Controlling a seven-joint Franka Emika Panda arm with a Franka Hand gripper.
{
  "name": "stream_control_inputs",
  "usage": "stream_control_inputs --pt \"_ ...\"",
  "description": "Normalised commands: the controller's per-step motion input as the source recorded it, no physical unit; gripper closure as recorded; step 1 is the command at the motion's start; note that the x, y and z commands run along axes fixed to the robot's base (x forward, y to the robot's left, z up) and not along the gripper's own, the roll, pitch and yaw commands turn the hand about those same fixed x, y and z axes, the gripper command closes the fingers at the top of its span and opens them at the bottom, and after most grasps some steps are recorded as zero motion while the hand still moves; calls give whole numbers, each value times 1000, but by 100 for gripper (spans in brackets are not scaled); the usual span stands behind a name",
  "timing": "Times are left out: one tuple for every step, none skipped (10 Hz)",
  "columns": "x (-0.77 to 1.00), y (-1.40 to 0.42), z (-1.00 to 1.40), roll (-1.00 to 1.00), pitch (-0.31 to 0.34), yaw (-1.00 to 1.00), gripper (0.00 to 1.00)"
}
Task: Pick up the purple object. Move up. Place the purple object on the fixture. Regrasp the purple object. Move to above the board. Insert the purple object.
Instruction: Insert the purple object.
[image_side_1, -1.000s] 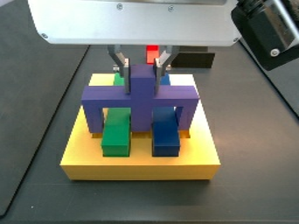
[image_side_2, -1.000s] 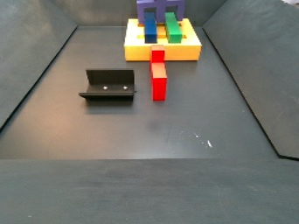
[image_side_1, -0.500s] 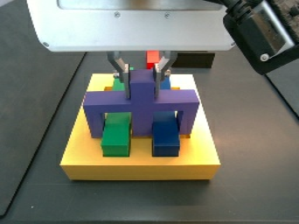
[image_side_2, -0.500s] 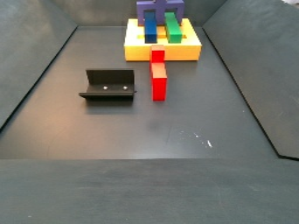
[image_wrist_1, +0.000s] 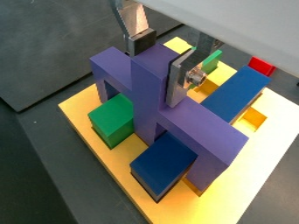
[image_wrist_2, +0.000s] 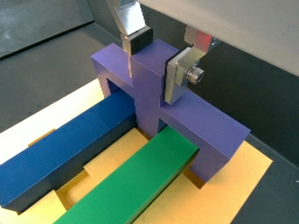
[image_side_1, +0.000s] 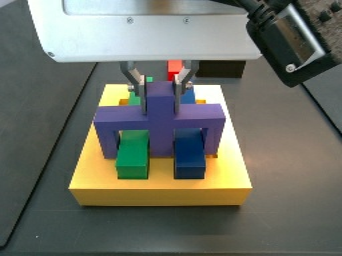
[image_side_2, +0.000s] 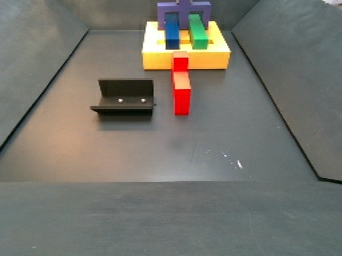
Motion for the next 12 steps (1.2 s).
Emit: stream_control_inputs --pt "0 -83 -189 101 -144 -40 100" --pt "0 0 -171 123 -123 -17 100" --pt "0 0 -171 173 -99 0 100" --pt "9 0 -203 207 -81 0 100" --pt "49 -3 -240 234 -87 0 100" --pt "31 -43 -351 177 -149 0 100" --pt "51 -17 -400 286 -99 0 100" --pt "0 -29 -440 273 -103 0 100" --pt "157 -134 -191 299 -14 0 100" --pt "74 -114 0 266 0 0 100" --pt "29 -200 26 307 0 43 100" --pt "131 -180 0 371 0 46 100"
